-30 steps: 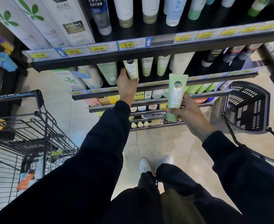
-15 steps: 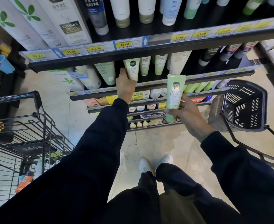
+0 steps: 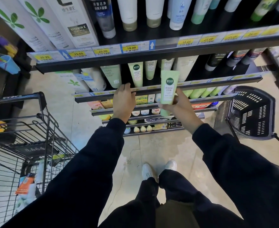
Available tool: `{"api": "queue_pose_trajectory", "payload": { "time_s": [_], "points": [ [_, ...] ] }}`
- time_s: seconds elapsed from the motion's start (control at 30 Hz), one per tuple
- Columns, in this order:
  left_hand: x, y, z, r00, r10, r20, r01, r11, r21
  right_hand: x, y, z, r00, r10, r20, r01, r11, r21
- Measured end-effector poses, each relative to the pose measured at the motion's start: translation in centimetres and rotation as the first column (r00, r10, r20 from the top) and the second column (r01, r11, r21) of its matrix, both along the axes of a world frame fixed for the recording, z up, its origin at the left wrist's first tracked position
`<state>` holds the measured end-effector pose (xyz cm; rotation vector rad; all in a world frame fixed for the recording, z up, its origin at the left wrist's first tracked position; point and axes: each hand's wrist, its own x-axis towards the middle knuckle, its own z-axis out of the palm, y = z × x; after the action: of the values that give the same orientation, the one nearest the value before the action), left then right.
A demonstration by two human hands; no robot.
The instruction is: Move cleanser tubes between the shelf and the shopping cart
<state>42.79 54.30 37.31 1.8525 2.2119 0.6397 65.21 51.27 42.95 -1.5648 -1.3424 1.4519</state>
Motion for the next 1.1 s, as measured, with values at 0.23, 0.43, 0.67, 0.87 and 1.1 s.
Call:
{"api": "queue_pose_trajectory", "payload": {
  "time_s": [0.23,0.43,0.67,0.87,1.1],
  "points": [
    [-1.1,0.1,-0.8,0.994,-0.074,-0.081,0.075,0.997,0.008,-2.5,4.6,-0.4,0.988,-0.038,0.147,0.012,0.984,0.175],
    [-1.9,0.3,-1.6,0.993,-0.094,-0.076,0.093,0.996,-0.009,-3.9,6.8,-1.8,0.987,-0.111,0.118,0.083,0.971,0.224],
    [-2.1,0.3,-1.4,0.992,-0.105,-0.071,0.104,0.994,-0.022,-5.9,9.2,-1.8,0.974,-0.178,0.138,0.138,0.957,0.256],
    [-2.0,0.3,-1.1,0.993,-0.103,-0.059,0.100,0.994,-0.051,-6.7,10.3,-2.5,0.950,-0.199,0.241,0.125,0.949,0.290],
    [-2.0,0.3,-1.0,0.993,-0.106,-0.048,0.103,0.993,-0.065,-6.7,10.1,-3.7,0.930,-0.165,0.330,0.055,0.946,0.319]
  ]
}}
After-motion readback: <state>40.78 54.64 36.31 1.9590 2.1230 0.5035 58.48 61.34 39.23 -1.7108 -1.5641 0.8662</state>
